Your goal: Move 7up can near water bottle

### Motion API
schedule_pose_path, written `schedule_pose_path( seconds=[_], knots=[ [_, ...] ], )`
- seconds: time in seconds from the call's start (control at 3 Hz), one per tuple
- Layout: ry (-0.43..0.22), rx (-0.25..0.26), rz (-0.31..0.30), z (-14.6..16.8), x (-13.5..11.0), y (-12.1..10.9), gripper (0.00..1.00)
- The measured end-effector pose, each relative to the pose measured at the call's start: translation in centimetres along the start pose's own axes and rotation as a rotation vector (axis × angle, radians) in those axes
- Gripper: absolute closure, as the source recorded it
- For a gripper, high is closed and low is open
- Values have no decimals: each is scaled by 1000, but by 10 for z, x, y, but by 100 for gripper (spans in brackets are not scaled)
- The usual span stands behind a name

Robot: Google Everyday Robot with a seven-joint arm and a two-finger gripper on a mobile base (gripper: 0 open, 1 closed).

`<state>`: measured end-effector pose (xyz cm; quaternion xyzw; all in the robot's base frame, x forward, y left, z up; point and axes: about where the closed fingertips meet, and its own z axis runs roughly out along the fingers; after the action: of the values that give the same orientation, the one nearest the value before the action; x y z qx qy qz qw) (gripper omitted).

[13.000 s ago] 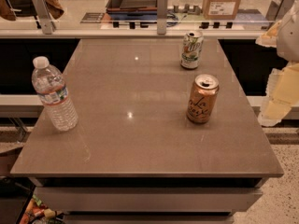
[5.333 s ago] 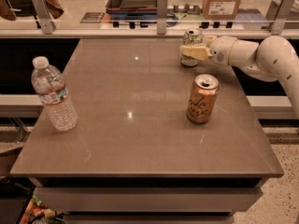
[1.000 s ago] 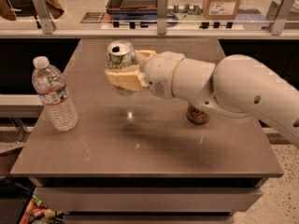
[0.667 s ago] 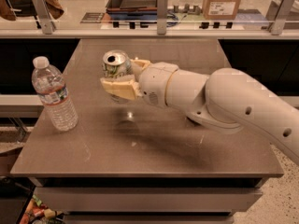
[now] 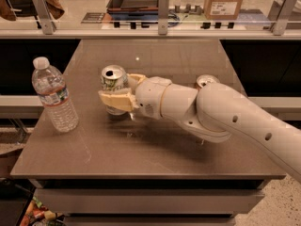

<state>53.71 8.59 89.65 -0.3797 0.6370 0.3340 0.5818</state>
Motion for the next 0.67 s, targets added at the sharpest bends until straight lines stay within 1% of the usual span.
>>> schedule_pose_path(
  seconds=[0.33, 0.67],
  knots=[
    [3, -34, 28, 10, 12, 3, 100],
    [16, -70, 37, 20, 17, 9, 100]
  ],
)
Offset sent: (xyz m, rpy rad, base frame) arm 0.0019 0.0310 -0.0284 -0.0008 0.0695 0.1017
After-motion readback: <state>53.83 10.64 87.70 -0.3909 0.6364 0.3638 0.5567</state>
